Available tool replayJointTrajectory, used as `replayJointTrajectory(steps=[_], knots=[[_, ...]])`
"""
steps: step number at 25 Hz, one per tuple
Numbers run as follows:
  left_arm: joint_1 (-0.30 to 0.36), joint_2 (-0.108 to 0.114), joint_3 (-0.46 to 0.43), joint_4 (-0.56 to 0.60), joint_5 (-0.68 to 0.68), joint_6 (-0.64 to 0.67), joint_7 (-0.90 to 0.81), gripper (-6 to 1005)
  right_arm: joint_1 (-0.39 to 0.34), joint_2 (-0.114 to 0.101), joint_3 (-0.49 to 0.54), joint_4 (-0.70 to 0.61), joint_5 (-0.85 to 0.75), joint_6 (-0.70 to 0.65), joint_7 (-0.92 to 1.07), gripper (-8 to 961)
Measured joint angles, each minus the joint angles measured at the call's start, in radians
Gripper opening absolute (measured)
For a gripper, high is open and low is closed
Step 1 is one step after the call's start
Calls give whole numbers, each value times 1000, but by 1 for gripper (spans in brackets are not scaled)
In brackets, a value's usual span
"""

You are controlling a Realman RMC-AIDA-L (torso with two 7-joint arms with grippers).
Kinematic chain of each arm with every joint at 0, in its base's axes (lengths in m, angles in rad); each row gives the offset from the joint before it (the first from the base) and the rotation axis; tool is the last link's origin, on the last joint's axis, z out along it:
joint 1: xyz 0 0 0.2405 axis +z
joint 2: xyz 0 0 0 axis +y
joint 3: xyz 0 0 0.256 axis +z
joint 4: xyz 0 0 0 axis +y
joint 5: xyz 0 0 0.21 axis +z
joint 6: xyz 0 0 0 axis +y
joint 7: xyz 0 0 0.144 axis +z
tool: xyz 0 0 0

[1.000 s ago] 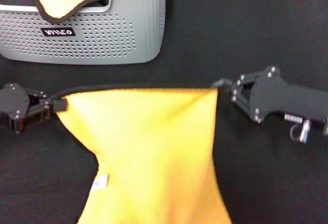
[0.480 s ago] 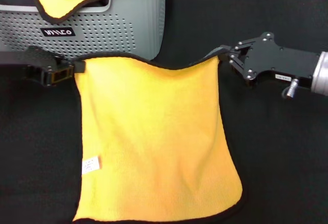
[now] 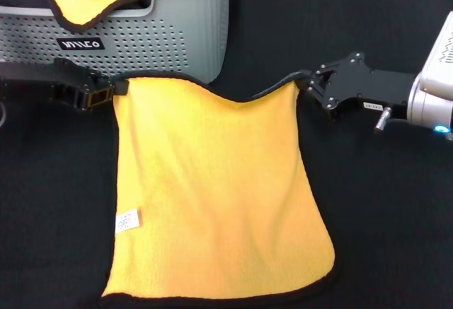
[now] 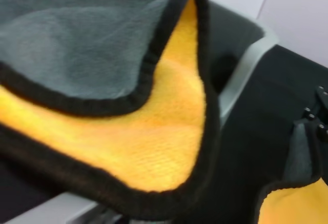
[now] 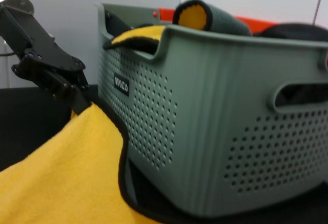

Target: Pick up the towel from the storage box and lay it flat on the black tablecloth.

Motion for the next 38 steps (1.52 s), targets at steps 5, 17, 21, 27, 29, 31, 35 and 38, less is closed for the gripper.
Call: replayJointTrajectory(steps=[5, 17, 21, 27, 29, 31, 35, 38], knots=[[3, -15, 0, -2, 31, -61, -3, 27, 29, 5, 1, 60, 2, 24, 3, 5], [5, -37, 0, -10, 76, -124, -3, 31, 25, 5, 8, 65, 18, 48, 4, 5], [6, -40, 0, -11, 76, -128, -3, 32, 25, 5, 9, 67, 18, 50, 4, 4], [12, -42, -2, -11, 73, -129, -4, 34, 21, 4, 10, 68, 21, 38, 2, 10], [13, -47, -3, -11, 73, -134, -7, 34, 21, 2, 10, 67, 25, 27, -3, 22], [14, -48, -4, -11, 74, -140, -10, 35, 26, 0, 11, 63, 25, 32, 1, 33], [17, -45, -4, -11, 71, -152, -14, 114, 9, 0, 50, 42, 27, 45, 7, 92], [25, -43, -5, -9, 67, -150, -8, 193, -31, 2, 62, -11, 32, 45, 5, 215]])
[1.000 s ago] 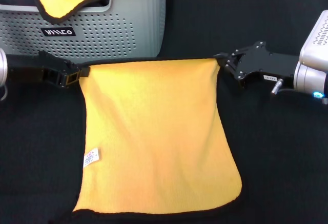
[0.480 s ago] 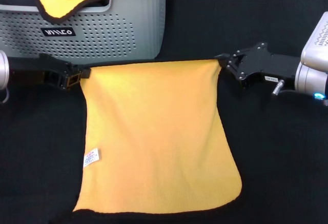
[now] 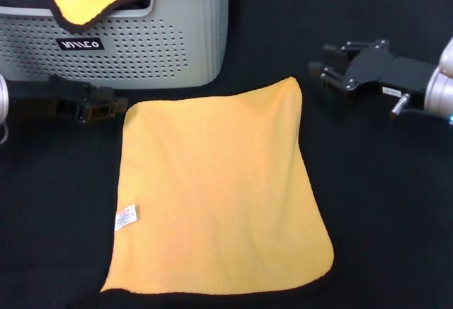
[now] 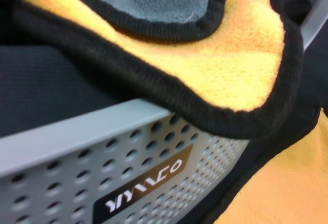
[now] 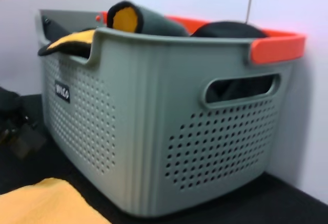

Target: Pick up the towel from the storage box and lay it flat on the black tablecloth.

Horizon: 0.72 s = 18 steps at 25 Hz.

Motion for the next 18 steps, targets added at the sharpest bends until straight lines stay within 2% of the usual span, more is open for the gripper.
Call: replayJointTrajectory(steps=[3, 6, 8, 10, 12, 13, 14, 16, 18], knots=[[12, 4, -2, 4, -19, 9, 4, 336, -53, 1, 3, -65, 1, -3, -1, 297], [43, 15, -3, 9, -108, 70, 39, 454, -110, -1, 20, -127, 11, -46, -1, 359], [73, 21, -3, 11, -222, 160, 89, 497, -154, -4, 58, -161, 13, -136, -1, 400], [98, 21, 0, 10, -329, 265, 151, 540, -191, -8, 119, -172, 11, -306, -2, 441], [121, 10, 3, 7, -417, 391, 232, 561, -205, -17, 164, -155, 1, -471, -1, 482], [131, 1, 4, 5, -448, 444, 276, 562, -211, -37, 191, -116, -10, -674, 8, 522], [140, -10, 5, 4, -468, 506, 328, 562, -211, -37, 191, -116, -10, -674, 8, 562], [156, -33, 5, 5, -487, 593, 408, 563, -211, -47, 195, -89, -14, -797, 24, 641], [172, -46, 10, 7, -486, 633, 447, 563, -215, -43, 197, -74, -12, -864, 34, 721]])
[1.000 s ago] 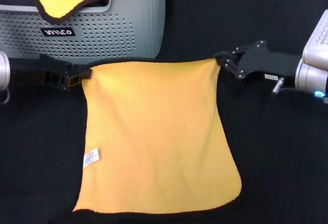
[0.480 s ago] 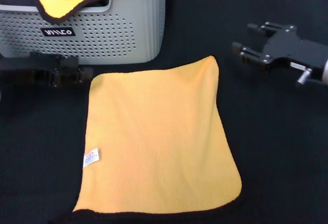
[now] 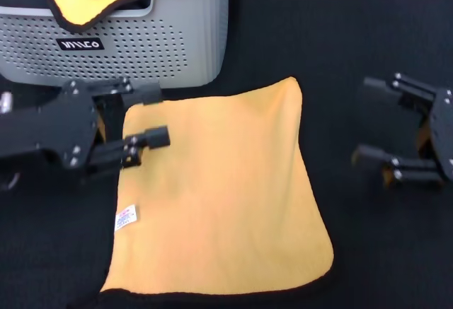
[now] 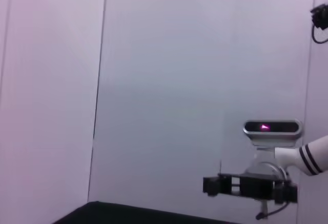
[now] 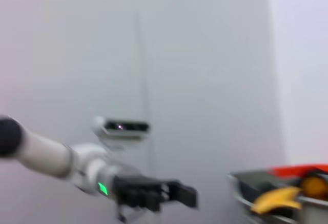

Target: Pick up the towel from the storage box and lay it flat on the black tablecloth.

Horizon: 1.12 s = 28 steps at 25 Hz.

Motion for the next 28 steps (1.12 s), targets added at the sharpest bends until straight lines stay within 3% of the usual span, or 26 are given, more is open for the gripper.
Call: replayJointTrajectory(steps=[5, 10, 18, 28], knots=[[26, 22, 32, -30, -11, 8, 28, 565, 5, 19, -12, 2, -6, -44, 39, 872], [27, 43, 73, -62, -29, 15, 29, 566, 38, 33, -56, 13, -19, -62, 52, 872], [35, 55, 100, -65, -93, 16, 31, 572, 130, 40, -103, 112, -26, -44, 53, 872], [41, 65, 109, -66, -99, 17, 35, 574, 176, 43, -104, 140, -20, 11, 53, 872]])
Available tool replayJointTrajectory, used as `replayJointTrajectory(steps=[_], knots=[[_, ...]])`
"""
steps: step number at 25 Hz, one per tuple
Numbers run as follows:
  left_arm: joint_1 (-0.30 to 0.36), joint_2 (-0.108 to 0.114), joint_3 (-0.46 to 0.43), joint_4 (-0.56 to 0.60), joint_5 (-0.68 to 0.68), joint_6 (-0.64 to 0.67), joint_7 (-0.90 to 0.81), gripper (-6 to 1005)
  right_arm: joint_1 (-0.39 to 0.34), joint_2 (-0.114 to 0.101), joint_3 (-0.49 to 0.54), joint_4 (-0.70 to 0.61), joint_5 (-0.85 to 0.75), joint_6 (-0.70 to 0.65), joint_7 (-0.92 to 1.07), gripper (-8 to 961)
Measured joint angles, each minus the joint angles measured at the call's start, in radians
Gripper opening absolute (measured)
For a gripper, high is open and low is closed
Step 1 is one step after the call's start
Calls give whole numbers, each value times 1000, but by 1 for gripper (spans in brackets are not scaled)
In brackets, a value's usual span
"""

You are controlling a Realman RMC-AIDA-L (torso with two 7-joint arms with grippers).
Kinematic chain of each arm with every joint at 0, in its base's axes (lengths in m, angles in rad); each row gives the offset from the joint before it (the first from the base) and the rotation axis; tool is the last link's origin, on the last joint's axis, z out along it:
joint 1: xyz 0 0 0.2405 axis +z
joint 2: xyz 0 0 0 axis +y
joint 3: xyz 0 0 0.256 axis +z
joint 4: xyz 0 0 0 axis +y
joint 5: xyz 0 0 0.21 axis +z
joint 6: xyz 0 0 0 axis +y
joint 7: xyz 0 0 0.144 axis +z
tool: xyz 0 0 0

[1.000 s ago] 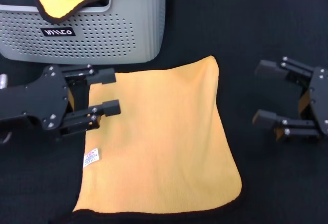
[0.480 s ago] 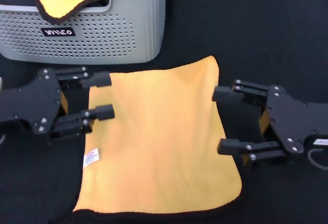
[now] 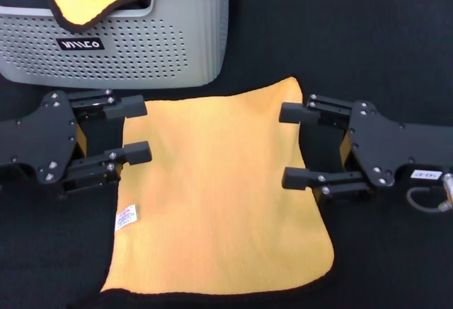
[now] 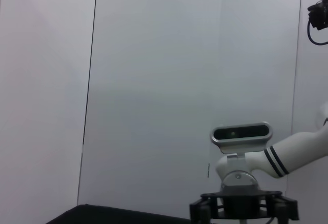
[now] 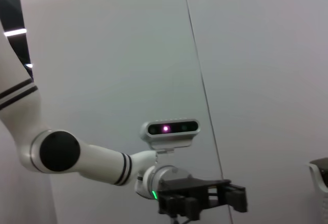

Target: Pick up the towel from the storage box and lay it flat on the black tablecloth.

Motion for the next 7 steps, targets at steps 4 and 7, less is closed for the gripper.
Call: replayJointTrajectory(steps=[4, 7], knots=[[0, 0, 3, 0, 0, -1, 2, 574, 11, 1, 0, 2, 0, 23, 0, 872], [-1, 1, 3, 0, -1, -1, 3, 574, 12, 1, 1, 1, 0, 30, 0, 872]])
